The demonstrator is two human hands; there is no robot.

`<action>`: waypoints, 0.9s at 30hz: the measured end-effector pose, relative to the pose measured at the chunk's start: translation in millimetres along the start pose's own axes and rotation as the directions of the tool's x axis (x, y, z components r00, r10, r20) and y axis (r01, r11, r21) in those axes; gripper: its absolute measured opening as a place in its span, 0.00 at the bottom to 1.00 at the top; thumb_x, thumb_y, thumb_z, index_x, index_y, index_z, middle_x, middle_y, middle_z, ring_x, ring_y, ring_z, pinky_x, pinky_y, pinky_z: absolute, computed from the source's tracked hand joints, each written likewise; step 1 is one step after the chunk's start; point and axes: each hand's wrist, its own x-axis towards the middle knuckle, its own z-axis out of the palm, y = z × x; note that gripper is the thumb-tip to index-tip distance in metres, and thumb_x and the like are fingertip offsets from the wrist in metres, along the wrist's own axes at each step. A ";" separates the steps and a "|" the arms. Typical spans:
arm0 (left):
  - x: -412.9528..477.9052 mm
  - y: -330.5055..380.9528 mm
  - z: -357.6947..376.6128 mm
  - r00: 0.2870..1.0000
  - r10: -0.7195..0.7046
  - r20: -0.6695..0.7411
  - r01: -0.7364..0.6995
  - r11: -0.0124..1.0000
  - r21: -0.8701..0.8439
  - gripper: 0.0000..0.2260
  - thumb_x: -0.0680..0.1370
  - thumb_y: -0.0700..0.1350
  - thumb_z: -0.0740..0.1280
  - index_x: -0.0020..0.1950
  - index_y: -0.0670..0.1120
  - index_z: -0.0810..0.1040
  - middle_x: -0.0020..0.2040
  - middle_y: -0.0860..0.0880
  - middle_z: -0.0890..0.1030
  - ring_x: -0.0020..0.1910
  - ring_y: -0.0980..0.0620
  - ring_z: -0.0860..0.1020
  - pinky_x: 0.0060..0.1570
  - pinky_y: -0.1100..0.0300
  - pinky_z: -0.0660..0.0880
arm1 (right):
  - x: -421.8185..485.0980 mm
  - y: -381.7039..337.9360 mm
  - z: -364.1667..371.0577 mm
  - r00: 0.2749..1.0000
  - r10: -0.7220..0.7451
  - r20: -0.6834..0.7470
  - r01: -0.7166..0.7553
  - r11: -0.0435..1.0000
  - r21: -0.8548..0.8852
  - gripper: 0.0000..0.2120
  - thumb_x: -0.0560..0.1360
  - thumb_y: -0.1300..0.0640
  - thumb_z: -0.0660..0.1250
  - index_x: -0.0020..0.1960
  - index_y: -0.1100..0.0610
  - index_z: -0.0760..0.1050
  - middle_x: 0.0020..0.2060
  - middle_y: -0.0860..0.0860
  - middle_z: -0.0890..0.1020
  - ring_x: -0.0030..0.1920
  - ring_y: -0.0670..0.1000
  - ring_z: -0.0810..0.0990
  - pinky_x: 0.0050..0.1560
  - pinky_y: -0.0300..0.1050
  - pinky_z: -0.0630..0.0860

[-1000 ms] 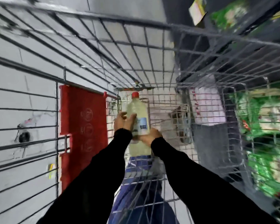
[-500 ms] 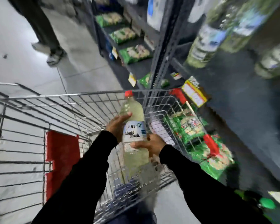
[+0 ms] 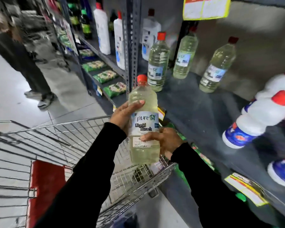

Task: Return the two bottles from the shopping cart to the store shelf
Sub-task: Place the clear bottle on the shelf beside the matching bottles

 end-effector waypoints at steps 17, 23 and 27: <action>34.8 -9.7 43.9 0.991 0.003 0.130 -0.010 0.998 0.056 0.12 0.65 0.44 0.71 0.48 0.44 0.80 0.39 0.45 0.85 0.36 0.47 0.83 0.43 0.50 0.81 | -10.7 -7.9 -45.3 0.990 -0.089 -0.110 0.104 0.985 0.138 0.20 0.52 0.65 0.76 0.44 0.62 0.83 0.45 0.61 0.86 0.44 0.60 0.84 0.55 0.58 0.80; 98.9 23.7 79.1 0.962 -0.058 0.268 -0.059 0.912 0.406 0.13 0.70 0.42 0.73 0.54 0.47 0.79 0.45 0.49 0.85 0.43 0.50 0.84 0.42 0.54 0.81 | 27.1 -29.6 -88.9 0.897 -0.145 -0.417 0.146 0.989 -0.029 0.29 0.46 0.55 0.79 0.46 0.62 0.82 0.44 0.56 0.87 0.47 0.57 0.85 0.56 0.57 0.80; 149.7 33.6 111.2 0.906 -0.086 0.413 -0.117 0.890 0.440 0.12 0.70 0.33 0.71 0.49 0.46 0.80 0.38 0.53 0.86 0.39 0.56 0.83 0.39 0.61 0.81 | 64.4 -37.0 -122.2 0.789 -0.152 -0.596 0.181 0.983 -0.011 0.30 0.39 0.55 0.77 0.43 0.56 0.83 0.46 0.55 0.87 0.50 0.57 0.85 0.57 0.61 0.79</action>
